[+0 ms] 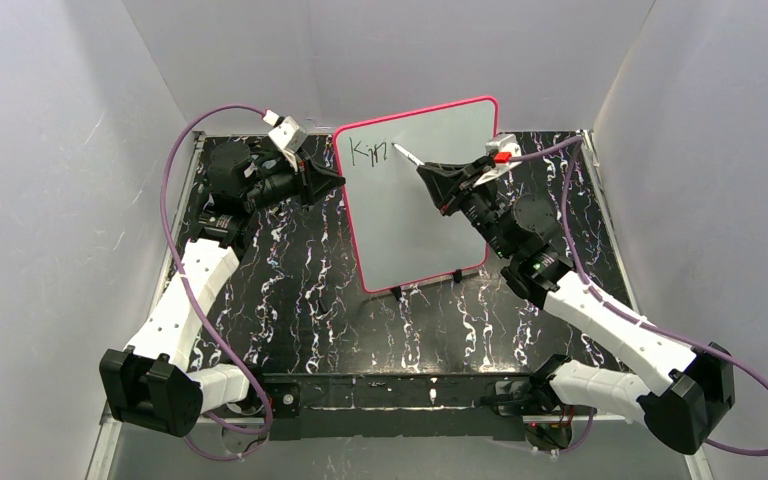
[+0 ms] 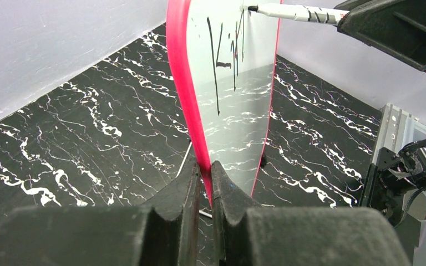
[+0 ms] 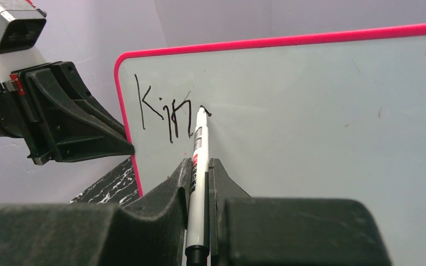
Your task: Write a sentence on the whiteboard
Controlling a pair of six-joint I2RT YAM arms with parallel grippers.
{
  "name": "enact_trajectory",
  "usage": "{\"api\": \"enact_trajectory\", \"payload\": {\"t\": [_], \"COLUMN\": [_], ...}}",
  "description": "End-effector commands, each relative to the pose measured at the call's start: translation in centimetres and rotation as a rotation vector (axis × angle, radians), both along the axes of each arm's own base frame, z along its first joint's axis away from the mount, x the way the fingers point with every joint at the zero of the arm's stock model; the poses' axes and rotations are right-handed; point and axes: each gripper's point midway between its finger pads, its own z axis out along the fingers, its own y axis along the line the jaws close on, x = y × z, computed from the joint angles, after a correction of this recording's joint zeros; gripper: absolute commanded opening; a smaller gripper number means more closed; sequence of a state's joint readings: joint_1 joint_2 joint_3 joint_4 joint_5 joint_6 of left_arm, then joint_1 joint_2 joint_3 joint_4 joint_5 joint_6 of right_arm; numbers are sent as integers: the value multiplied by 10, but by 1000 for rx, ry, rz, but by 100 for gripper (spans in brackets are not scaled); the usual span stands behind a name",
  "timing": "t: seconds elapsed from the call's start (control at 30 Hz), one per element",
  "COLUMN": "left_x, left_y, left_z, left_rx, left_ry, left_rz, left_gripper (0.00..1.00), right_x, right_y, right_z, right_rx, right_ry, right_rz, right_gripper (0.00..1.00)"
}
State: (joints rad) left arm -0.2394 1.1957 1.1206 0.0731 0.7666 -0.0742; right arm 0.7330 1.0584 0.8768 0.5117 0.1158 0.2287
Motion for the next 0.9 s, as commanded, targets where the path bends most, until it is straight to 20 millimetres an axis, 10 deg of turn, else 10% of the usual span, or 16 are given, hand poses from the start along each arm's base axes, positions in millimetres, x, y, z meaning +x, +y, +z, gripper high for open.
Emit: {"api": "enact_trajectory", "payload": {"t": [0.0,0.57,0.87], "left_x": [-12,-12,-12], "left_y": [-5,-5,-6], "left_z": [-6,-6,-6], "left_rx": [9,9,9], "left_ry": [15,16,16], "left_rz": [-48,-48,-49], "left_gripper": [0,0,0], "right_x": [-2,-2,2], "right_y": [3,-7,-12], "right_z": [35,-19,12], "right_rx": [25,-41,20], "right_ry": [-84,46,-29], "right_rz": [29,-13,-49], "right_gripper": [1,1,1]}}
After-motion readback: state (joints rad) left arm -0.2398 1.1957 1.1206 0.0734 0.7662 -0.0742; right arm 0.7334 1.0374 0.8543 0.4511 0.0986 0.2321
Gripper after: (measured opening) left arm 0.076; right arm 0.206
